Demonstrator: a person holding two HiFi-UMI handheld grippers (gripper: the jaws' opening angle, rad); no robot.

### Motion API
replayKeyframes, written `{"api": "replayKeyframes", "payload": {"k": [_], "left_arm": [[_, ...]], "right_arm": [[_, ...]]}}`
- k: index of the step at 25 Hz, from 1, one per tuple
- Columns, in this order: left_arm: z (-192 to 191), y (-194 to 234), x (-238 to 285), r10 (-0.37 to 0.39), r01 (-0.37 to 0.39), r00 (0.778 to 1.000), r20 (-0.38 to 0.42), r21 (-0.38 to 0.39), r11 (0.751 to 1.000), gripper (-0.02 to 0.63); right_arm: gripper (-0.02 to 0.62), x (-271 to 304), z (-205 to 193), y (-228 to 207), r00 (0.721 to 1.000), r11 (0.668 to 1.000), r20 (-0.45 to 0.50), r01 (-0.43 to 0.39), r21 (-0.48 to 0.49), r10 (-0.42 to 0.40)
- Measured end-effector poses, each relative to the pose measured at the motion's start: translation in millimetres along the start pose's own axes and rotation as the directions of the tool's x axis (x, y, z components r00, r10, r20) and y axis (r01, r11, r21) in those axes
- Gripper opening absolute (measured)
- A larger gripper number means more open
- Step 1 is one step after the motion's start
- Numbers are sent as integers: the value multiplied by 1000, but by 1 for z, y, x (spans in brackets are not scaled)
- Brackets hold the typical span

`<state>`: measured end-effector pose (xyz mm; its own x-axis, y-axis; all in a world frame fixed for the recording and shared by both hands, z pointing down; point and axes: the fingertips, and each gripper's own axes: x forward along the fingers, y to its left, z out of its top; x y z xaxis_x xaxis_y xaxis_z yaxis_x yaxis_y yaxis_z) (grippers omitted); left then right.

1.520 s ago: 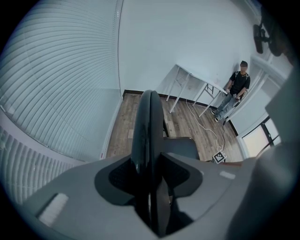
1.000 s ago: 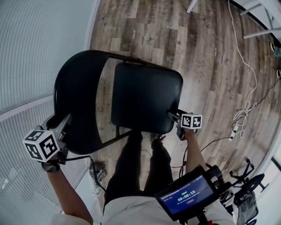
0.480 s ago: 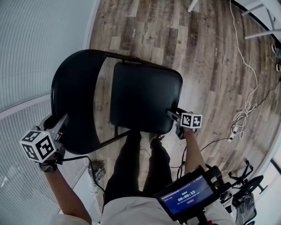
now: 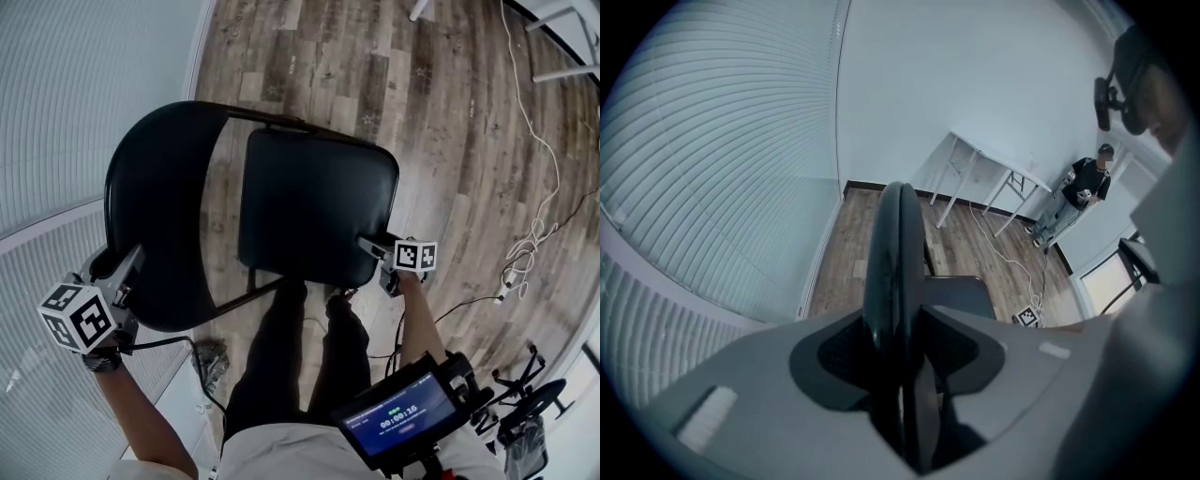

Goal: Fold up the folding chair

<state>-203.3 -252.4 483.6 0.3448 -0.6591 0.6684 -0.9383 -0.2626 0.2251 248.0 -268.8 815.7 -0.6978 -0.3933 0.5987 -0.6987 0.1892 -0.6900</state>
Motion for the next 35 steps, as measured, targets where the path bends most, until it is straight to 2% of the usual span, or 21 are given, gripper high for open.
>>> {"api": "replayKeyframes", "payload": {"k": [7, 13, 24, 35], "left_arm": [[2, -1, -2, 2, -2, 1000, 8, -3, 1000, 150], [3, -1, -2, -6, 6, 1000, 21, -16, 1000, 150], [6, -15, -3, -59, 60, 998, 36, -35, 998, 138], [14, -41, -16, -87, 88, 995, 47, -11, 996, 127]], "right_arm": [[393, 9, 0, 4, 997, 997, -11, -74, 6, 74], [383, 9, -2, 5, 995, 995, -16, -98, 10, 98], [379, 1, -1, 4, 997, 997, -16, -73, 9, 74], [373, -14, -6, 16, 998, 998, -1, -63, 16, 63]]}}
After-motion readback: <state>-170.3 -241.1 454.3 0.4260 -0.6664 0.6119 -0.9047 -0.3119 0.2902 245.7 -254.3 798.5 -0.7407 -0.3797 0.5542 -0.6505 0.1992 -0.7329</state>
